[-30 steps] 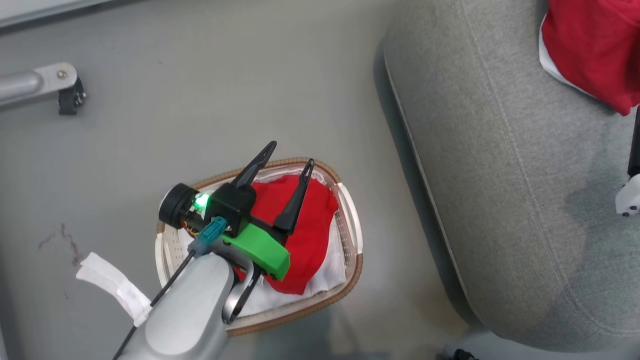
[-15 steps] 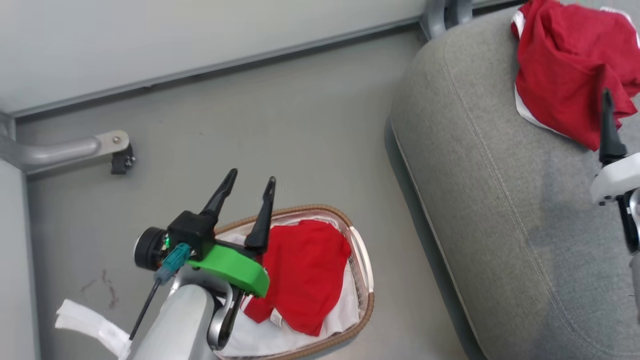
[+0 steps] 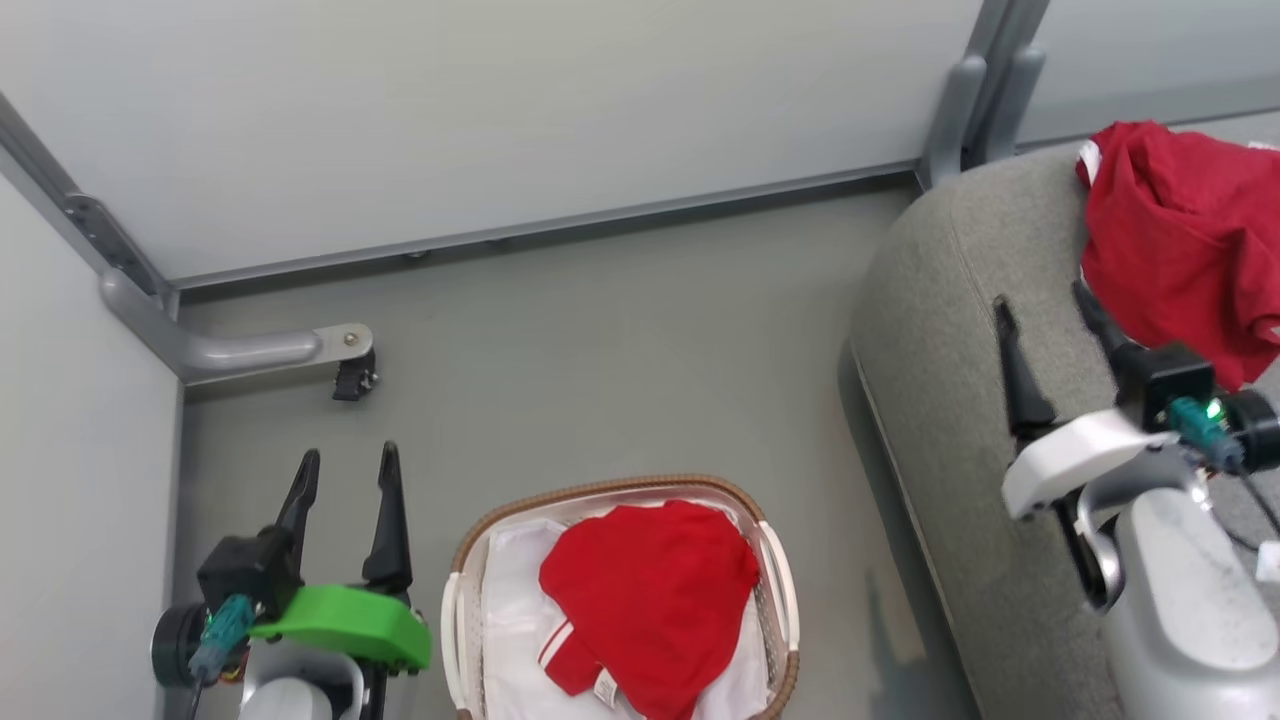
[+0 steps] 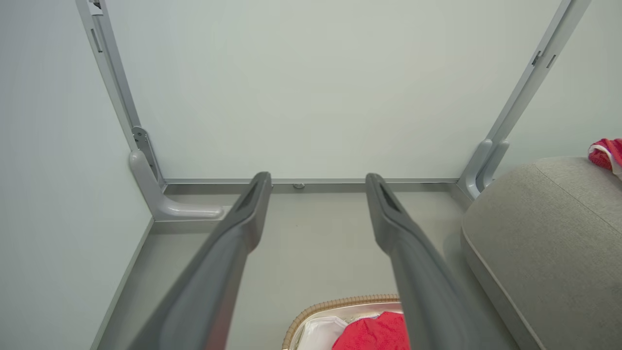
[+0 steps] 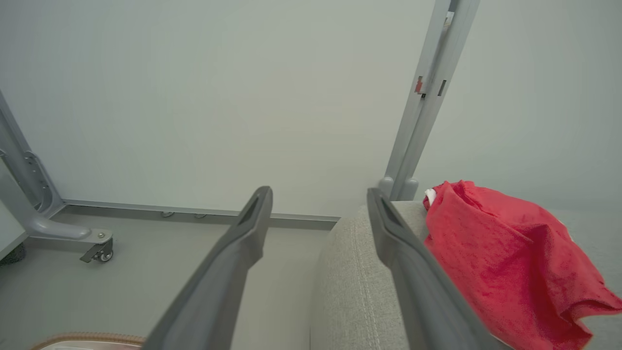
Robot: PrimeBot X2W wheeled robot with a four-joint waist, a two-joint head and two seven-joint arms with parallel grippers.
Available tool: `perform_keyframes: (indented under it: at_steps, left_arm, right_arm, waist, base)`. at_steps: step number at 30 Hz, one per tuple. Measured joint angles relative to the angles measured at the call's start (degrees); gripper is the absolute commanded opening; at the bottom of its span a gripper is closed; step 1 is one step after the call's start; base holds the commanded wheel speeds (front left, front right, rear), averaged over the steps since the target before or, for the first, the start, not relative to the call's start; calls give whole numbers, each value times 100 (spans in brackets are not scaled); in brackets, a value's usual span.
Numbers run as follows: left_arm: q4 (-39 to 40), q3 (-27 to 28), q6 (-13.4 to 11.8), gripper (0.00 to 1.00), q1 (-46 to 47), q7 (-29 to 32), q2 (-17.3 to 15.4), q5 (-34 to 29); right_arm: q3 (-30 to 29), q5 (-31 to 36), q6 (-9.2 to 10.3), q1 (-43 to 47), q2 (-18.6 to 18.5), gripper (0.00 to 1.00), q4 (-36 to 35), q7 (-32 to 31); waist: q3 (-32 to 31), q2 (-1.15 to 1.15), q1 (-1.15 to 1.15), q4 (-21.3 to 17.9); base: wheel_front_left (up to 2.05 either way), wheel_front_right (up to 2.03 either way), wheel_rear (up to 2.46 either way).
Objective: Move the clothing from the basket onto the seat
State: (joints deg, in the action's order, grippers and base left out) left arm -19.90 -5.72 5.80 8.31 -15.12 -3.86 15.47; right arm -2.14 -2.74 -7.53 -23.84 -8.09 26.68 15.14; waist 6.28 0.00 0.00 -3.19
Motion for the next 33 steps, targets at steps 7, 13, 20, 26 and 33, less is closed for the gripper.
perform_keyframes:
  at_steps: [7, 13, 20, 26, 33]
  left_arm:
    - [66, 385, 26, 100, -481, 0, 74, -62]
    - [92, 524, 74, 100, -765, 0, 89, -42]
    - [23, 434, 102, 100, -818, 0, 97, 31]
    - [-59, 399, 111, 100, -817, 0, 99, 70]
    - [-86, 370, 125, 100, -794, 0, 100, 101]
  right_arm:
    - [148, -85, 0, 688, 369, 100, -412, 0]
    - [189, -146, 0, 1251, 506, 100, -694, 0]
    - [202, -290, 0, 1626, 532, 100, -802, 0]
    - [201, -285, 0, 1635, 530, 100, -802, 0]
    - [234, -286, 0, 1630, 531, 100, -795, 0]
  waist:
    - [-301, 0, 0, 211]
    - [-455, 0, 0, 307]
    - [-533, 0, 0, 333]
    - [-525, 0, 0, 286]
    - [-513, 0, 0, 276]
  base:
    - [0, 0, 0]
    - [0, 0, 0]
    - [0, 0, 0]
    - [0, 0, 0]
    - [0, 0, 0]
